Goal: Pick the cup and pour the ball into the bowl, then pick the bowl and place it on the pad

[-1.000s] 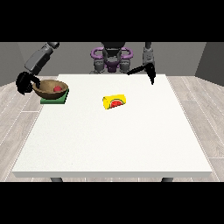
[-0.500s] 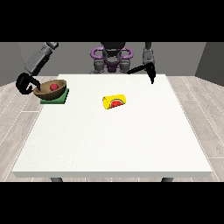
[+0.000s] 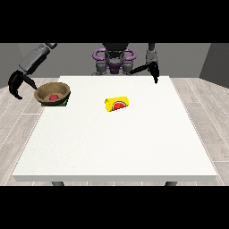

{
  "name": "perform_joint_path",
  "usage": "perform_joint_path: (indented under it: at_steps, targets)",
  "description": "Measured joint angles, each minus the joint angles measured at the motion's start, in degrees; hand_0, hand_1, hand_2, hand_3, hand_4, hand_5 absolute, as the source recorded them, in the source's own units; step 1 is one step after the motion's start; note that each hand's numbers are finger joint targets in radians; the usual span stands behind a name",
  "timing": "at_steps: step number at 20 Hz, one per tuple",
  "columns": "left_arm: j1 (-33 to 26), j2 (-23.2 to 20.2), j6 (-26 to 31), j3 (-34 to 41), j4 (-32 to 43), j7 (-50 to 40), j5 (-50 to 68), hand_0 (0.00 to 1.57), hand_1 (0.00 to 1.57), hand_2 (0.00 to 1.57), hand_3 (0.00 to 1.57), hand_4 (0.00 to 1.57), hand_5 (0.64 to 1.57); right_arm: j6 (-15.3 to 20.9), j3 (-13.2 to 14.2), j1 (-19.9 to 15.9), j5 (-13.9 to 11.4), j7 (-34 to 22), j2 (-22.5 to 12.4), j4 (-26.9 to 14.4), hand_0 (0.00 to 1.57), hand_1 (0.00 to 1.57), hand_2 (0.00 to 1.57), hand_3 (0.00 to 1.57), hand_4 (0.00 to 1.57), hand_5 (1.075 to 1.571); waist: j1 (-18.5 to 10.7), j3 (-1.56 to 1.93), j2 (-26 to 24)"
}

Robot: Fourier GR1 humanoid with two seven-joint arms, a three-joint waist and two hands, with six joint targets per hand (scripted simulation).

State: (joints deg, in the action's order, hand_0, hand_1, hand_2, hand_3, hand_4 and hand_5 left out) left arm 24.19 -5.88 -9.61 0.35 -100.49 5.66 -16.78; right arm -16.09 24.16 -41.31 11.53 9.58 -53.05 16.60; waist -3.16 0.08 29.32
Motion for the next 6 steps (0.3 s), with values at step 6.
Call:
perform_joint_path:
  at_steps: [6]
  targets:
    - [-2.4,0.6,0.2,-0.2,-0.2,-0.3,0.4,0.0,0.0,0.0,0.0,0.0,1.569,-4.7,0.5,-1.2,0.7,-3.3,-4.0,0.0,0.0,0.0,0.19,0.29,0.0,1.503,1.2,0.0,-2.7]
